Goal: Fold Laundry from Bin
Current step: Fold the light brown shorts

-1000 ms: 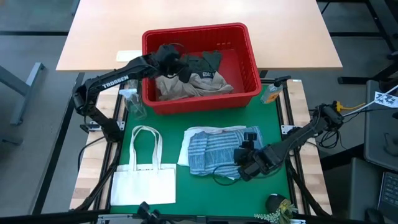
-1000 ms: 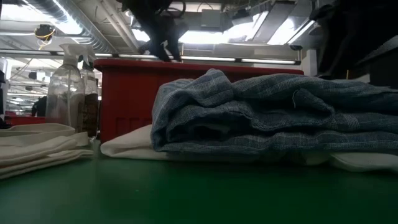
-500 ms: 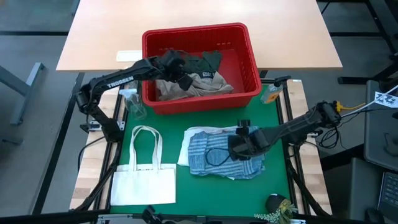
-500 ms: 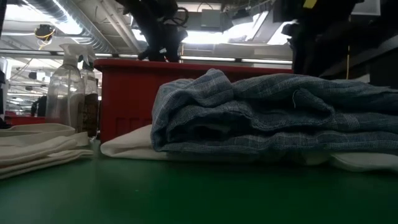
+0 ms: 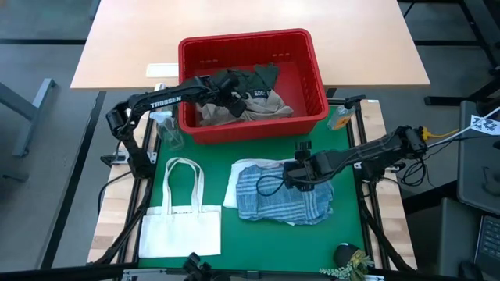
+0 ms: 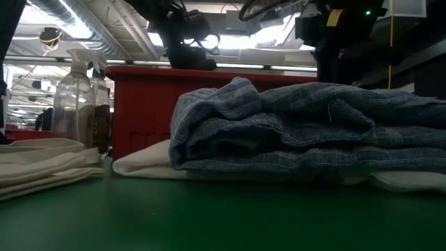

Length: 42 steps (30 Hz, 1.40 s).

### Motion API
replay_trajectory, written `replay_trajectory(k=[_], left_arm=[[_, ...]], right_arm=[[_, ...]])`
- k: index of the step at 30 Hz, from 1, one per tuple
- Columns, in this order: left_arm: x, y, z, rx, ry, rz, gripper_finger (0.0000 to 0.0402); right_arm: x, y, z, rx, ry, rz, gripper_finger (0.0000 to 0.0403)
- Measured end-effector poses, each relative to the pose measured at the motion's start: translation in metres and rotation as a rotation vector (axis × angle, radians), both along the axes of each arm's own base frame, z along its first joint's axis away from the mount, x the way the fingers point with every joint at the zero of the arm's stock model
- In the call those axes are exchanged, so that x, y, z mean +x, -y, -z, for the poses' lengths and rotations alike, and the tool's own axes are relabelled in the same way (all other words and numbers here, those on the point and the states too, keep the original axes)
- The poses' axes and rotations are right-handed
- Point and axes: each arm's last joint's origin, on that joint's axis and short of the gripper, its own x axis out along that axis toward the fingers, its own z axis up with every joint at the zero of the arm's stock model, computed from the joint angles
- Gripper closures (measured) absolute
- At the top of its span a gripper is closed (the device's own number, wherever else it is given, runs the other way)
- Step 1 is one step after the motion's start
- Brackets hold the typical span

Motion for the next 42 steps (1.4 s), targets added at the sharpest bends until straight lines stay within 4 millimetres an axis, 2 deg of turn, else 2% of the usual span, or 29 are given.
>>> replay_trajectory(k=[3, 5, 8, 12, 16, 20, 24, 29, 36, 42], left_arm=[[0.001, 0.0, 0.001, -0.009, 0.001, 0.004, 0.0239], [0.002, 0.001, 0.001, -0.008, 0.002, 0.009, 0.0261], [0.002, 0.002, 0.001, -0.011, 0.003, 0.013, 0.0314], [0.003, 0.002, 0.001, -0.016, 0.01, 0.017, 0.0389], [0.004, 0.003, -0.009, -0.009, 0.054, 0.028, 0.0394], [0.011, 0.005, -0.046, 0.04, 0.134, 0.048, 0.0398], [0.016, 0.01, -0.096, 0.126, 0.272, 0.071, 0.0399], [0.013, 0.024, -0.158, 0.234, 0.425, 0.118, 0.0399], [-0.002, 0.051, -0.228, 0.361, 0.623, 0.18, 0.0401], [-0.011, 0.075, -0.266, 0.435, 0.795, 0.226, 0.0401]], right_arm=[[0.0, 0.004, 0.0, -0.005, -0.013, 0.008, 0.0249], [-0.003, 0.007, -0.001, -0.02, -0.039, 0.015, 0.0249], [-0.011, 0.009, -0.007, -0.056, -0.054, 0.029, 0.0249], [-0.026, 0.013, -0.024, -0.061, 0.014, 0.064, 0.0249], [-0.048, 0.019, -0.044, -0.035, 0.11, 0.074, 0.0249], [-0.074, 0.025, -0.061, 0.0, 0.231, 0.087, 0.0249], [-0.096, 0.031, -0.077, 0.016, 0.366, 0.123, 0.0249], [-0.117, 0.038, -0.099, -0.02, 0.568, 0.162, 0.0249], [-0.13, 0.044, -0.121, -0.071, 0.805, 0.211, 0.0249], [-0.125, 0.042, -0.13, -0.075, 0.868, 0.148, 0.0249]])
